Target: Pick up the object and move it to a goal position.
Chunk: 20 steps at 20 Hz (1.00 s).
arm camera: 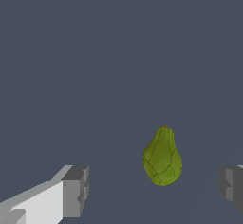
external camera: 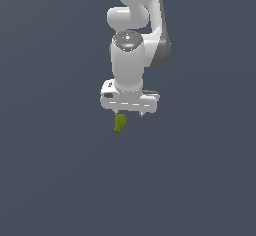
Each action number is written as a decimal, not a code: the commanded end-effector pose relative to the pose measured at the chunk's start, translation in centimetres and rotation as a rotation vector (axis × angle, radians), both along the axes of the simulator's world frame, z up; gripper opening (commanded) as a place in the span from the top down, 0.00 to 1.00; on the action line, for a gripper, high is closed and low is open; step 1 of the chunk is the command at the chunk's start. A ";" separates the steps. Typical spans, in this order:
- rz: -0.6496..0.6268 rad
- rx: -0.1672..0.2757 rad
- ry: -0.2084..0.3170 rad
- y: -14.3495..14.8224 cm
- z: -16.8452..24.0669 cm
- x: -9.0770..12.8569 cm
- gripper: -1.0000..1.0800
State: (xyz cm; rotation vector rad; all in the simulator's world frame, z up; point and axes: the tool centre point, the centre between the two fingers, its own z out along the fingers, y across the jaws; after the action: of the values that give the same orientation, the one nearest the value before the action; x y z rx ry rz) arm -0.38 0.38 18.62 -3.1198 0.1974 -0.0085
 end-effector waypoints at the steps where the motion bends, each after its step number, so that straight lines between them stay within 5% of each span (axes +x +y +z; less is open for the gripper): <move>1: -0.040 0.001 0.002 -0.3 -0.7 -0.3 0.04; 20: -0.549 -0.007 0.011 -4.0 -8.2 -4.6 0.04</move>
State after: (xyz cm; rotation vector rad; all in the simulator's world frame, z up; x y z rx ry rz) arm -4.63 -3.41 10.87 -2.9747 0.9871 0.0037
